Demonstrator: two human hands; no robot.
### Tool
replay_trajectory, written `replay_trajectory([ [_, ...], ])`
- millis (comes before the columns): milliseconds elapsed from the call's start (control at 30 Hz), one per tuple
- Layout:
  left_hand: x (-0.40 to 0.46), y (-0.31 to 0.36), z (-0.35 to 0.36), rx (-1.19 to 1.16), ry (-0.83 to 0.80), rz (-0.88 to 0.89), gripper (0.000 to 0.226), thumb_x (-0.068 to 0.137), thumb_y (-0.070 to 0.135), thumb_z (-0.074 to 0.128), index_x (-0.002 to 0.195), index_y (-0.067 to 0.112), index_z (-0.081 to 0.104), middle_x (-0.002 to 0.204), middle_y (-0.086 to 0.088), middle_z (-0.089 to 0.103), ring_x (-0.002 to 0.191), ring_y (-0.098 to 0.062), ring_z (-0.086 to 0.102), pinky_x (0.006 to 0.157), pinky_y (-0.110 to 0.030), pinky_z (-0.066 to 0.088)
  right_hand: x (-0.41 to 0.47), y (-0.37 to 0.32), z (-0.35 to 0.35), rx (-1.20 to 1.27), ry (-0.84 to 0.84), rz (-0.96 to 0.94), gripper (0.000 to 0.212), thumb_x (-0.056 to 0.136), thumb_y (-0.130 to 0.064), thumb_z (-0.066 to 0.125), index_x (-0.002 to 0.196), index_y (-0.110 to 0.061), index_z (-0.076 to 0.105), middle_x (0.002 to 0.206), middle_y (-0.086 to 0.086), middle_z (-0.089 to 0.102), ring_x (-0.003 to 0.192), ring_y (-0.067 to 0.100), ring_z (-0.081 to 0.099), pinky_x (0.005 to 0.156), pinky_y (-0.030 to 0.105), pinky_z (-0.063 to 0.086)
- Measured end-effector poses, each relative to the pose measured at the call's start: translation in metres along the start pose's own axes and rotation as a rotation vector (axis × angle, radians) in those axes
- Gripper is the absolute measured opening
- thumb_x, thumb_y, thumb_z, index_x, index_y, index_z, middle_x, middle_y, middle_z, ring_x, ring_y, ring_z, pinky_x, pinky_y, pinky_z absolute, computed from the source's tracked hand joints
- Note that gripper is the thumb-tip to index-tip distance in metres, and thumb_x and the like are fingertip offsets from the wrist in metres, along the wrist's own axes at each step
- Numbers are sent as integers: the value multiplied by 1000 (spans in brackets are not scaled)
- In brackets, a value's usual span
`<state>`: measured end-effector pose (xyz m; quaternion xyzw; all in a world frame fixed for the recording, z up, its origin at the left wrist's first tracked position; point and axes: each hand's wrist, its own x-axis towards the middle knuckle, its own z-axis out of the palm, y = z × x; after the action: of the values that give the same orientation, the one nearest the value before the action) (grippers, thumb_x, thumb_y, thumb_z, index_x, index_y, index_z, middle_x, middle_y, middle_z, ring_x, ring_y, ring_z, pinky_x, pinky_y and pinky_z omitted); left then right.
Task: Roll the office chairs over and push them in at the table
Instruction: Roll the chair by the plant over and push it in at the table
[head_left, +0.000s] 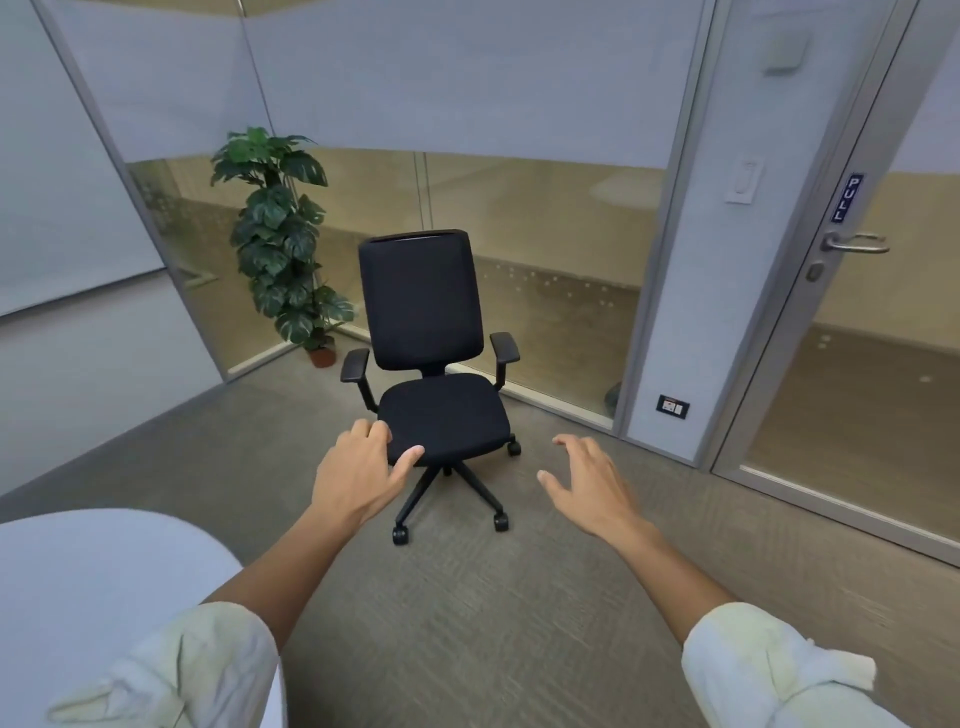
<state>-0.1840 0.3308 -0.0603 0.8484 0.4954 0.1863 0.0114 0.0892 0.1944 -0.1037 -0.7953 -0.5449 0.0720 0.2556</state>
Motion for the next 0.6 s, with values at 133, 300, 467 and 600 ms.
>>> replay_trajectory([
  [133, 65, 4, 32, 14, 3, -2, 58, 95, 64, 43, 113, 12, 59, 113, -9, 61, 97, -26, 60, 75, -40, 54, 70, 26, 10, 12, -2, -4, 56, 96, -49, 56, 143, -24, 39, 141, 4, 46, 127, 24, 48, 90, 40, 49],
  [300, 159, 16, 67, 65, 3, -33, 56, 95, 64, 44, 112, 12, 58, 113, -9, 61, 98, -28, 60, 76, -42, 54, 180, 64, 11, 0, 3, -47, 57, 95, -51, 56, 143, -25, 39, 142, 3, 47, 126, 23, 50, 87, 40, 50],
  [467, 247, 30, 83, 137, 23, -90, 53, 95, 64, 42, 102, 14, 56, 105, -9, 60, 90, -28, 59, 71, -42, 53, 286, 85, -8, 2, -33, -110, 54, 96, -50, 55, 142, -27, 40, 140, 2, 47, 123, 24, 51, 84, 39, 47],
  [600, 313, 36, 93, 152, 33, -130, 52, 95, 63, 42, 102, 13, 57, 103, -8, 59, 89, -28, 59, 69, -41, 53, 365, 92, -24, -13, -27, -147, 53, 96, -49, 54, 142, -26, 40, 141, 1, 46, 126, 23, 49, 85, 40, 45],
])
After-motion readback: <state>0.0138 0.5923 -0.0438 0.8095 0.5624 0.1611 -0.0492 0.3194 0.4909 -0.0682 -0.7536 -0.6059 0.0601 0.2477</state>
